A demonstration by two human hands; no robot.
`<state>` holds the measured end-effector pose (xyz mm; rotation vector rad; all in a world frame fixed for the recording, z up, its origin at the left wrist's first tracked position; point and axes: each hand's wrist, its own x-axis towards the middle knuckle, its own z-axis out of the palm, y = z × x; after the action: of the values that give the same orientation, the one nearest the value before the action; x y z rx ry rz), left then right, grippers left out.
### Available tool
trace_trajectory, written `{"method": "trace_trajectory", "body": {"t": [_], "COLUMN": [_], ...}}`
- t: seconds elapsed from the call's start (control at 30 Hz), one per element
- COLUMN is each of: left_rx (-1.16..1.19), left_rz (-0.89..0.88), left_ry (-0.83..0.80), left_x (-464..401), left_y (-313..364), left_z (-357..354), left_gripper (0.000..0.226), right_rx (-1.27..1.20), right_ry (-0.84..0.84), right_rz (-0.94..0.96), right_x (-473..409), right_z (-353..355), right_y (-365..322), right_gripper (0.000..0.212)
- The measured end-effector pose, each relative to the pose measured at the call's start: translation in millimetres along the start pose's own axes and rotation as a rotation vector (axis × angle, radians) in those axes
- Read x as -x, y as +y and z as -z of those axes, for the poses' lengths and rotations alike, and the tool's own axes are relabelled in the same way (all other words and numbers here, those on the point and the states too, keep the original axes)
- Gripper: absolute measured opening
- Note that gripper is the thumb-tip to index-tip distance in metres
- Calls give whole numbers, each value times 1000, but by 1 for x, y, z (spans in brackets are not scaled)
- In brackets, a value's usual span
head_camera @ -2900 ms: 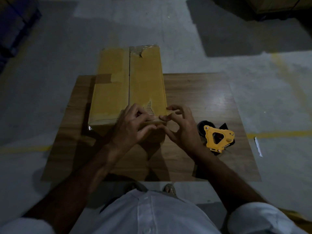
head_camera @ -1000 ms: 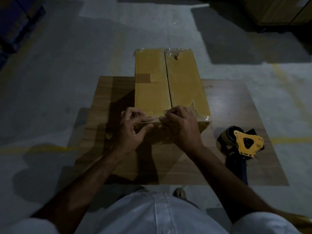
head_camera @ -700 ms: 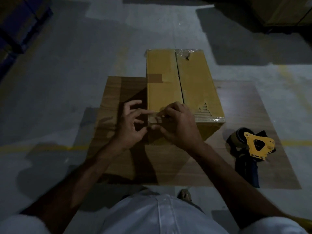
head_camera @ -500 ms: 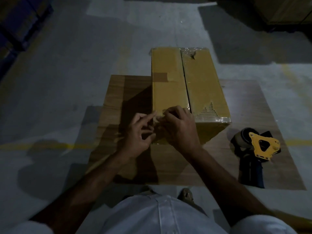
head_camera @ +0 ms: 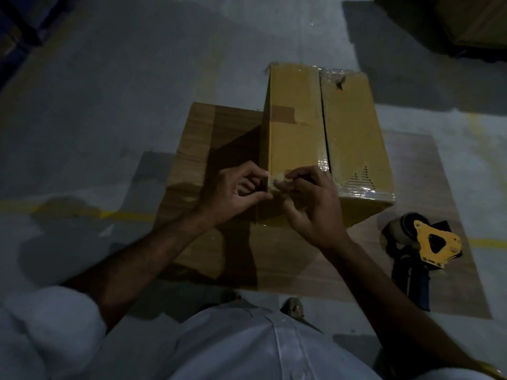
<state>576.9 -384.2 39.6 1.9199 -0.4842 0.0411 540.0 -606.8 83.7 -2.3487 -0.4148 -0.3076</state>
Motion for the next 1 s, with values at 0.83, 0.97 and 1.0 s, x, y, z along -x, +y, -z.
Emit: {"method": "trace_trajectory", "body": {"t": [0.83, 0.97, 1.0], "left_rx": [-282, -277, -278], "left_rz": [-236, -264, -263], "left_ry": [-424, -386, -380], "left_x": [-57, -50, -48], "left_y": [12, 8, 8], "left_z": [43, 39, 40], "left_gripper": [43, 48, 50], "right_rx": [274, 354, 356], "right_ry": [83, 67, 57], "right_rz": [-29, 56, 57], "right_x": [-3, 4, 4], "right_z": [-23, -20, -20], "right_y": [-5, 2, 1], "right_gripper": [35, 31, 31]}}
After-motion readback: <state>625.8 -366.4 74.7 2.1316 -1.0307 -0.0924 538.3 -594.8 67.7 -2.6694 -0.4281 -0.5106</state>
